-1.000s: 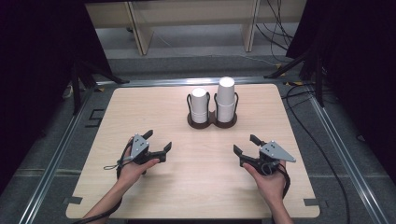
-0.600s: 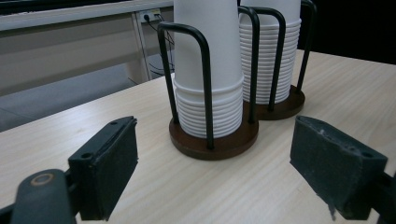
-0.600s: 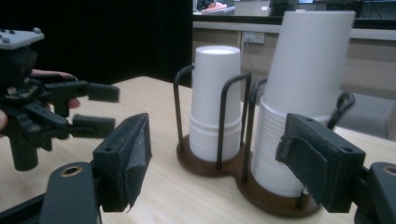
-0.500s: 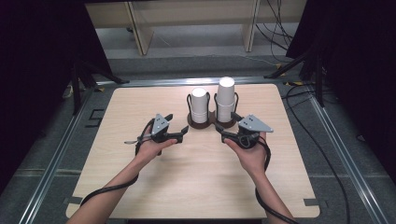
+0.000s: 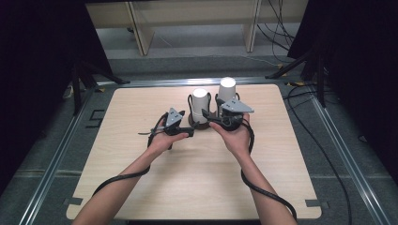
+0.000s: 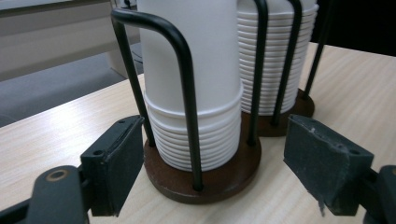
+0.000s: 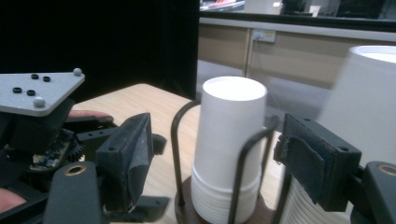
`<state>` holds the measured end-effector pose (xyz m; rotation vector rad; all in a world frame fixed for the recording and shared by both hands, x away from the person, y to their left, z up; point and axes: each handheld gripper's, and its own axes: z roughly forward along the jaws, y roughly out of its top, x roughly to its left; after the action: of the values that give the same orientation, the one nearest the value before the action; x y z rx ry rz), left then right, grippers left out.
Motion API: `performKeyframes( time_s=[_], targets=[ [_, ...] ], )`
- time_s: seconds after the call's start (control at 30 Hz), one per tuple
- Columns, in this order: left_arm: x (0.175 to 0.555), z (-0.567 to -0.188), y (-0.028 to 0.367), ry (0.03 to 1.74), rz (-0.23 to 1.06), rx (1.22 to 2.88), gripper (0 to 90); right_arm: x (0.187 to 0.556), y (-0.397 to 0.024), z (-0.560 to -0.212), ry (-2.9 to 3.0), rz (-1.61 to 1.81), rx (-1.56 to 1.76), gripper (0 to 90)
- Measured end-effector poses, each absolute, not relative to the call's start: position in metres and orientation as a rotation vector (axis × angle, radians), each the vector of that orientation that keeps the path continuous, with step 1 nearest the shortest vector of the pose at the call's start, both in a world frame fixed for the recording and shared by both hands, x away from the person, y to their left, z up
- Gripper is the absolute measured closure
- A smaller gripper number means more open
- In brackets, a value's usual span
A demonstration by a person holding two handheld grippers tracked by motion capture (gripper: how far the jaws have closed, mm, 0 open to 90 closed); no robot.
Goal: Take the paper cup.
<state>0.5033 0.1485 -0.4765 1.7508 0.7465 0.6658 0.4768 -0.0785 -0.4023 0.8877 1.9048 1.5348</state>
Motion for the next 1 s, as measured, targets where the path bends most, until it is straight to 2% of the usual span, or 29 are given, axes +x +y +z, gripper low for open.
performKeyframes(
  time_s=[0.5,1.0],
  targets=[
    [0.524,-0.482,0.135,0.771,0.666,1.771,25.6,0.521,-0.049,-0.405,1.920,1.478,0.928,28.5],
    [0.532,-0.486,0.132,0.829,0.630,1.788,24.9,0.540,-0.035,-0.408,1.911,1.392,0.958,29.7]
  ],
)
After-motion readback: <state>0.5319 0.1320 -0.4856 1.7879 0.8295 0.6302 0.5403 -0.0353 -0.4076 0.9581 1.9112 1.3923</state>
